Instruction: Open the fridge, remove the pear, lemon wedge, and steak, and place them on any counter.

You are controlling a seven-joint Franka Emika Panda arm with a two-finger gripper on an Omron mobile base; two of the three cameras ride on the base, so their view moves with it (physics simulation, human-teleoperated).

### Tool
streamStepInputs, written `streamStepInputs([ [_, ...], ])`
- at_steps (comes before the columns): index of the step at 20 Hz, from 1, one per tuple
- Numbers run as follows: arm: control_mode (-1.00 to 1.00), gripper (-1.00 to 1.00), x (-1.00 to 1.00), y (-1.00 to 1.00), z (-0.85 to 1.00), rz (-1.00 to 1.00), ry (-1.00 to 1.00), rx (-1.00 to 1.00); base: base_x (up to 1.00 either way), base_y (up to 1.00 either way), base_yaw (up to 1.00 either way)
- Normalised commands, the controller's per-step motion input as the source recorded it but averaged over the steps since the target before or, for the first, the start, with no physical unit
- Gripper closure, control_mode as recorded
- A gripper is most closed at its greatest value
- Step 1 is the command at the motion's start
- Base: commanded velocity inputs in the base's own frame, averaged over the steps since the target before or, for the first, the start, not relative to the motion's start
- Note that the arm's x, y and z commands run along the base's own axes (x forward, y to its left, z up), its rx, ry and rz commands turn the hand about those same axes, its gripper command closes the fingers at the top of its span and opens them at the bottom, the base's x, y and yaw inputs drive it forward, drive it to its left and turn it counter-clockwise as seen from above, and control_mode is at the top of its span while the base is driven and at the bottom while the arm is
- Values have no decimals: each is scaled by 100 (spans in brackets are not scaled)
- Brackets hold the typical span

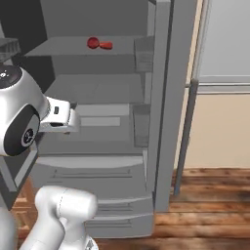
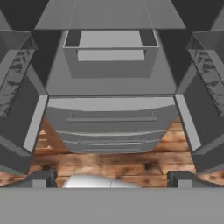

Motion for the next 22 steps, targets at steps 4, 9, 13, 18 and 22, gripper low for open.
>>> streamStepInputs([
  [4,100,-100,0,0,0,0,0,0,100,13,0],
  [9,100,-100,0,0,0,0,0,0,100,31,0],
  [13,100,-100,0,0,0,0,0,0,86,10,0],
  [18,-100,-100,5,2,20,-1,0,0,20,0,0],
  [22,-100,-100,4,0,93,-7,-2,-2,0,0,0],
])
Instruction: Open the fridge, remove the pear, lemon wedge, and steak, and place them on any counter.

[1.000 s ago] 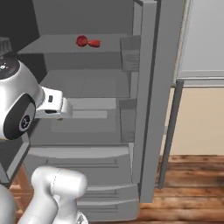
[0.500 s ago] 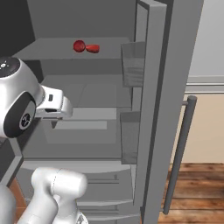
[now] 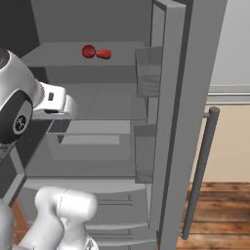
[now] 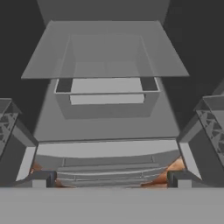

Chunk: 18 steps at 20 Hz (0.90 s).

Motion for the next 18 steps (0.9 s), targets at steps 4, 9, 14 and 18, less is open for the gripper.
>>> streamStepInputs([
  [4,-100,-100,44,-1,82,-6,-5,-10,0,0,0],
  [9,-100,-100,99,9,17,-5,0,-5,0,0,0],
  [14,-100,-100,97,4,-41,-1,-6,3,0,0,0],
  [18,-100,-100,68,3,0,0,-34,8,0,0,0],
])
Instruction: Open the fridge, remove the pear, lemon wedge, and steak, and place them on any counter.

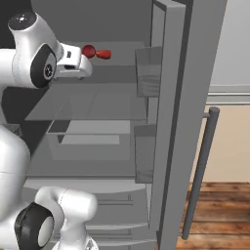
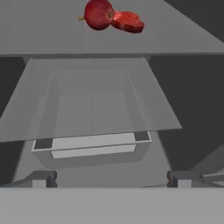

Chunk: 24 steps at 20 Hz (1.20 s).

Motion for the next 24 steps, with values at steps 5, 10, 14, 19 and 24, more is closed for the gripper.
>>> streamStepInputs([
  [5,-100,-100,63,9,2,0,-29,12,0,0,0],
  [10,-100,-100,71,14,53,0,-1,11,0,0,0],
  [14,-100,-100,75,18,35,0,0,3,0,0,0],
  [19,-100,-100,99,13,0,0,0,1,0,0,0],
  [24,-100,-100,100,1,0,0,2,2,0,0,0],
])
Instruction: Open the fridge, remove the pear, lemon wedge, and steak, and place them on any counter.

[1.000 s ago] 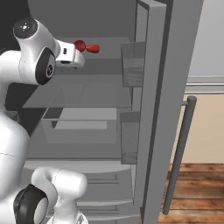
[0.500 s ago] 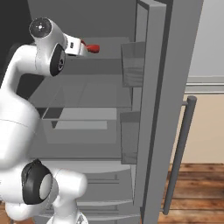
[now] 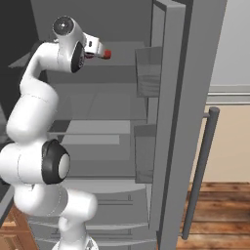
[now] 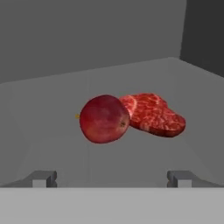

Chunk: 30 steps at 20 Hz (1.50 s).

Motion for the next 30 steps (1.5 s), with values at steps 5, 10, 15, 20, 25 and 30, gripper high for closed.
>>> streamStepInputs([
  [5,-100,-100,98,19,-8,0,9,0,0,0,0],
  [10,-100,-100,90,17,-4,0,9,0,0,0,0],
  [15,-100,-100,38,4,-14,-1,2,0,0,0,0],
  [20,-100,-100,0,1,-21,0,0,0,0,0,0],
  [25,-100,100,0,5,-23,0,0,0,0,0,0],
  [30,-100,100,-1,0,-1,0,0,0,0,0,0],
])
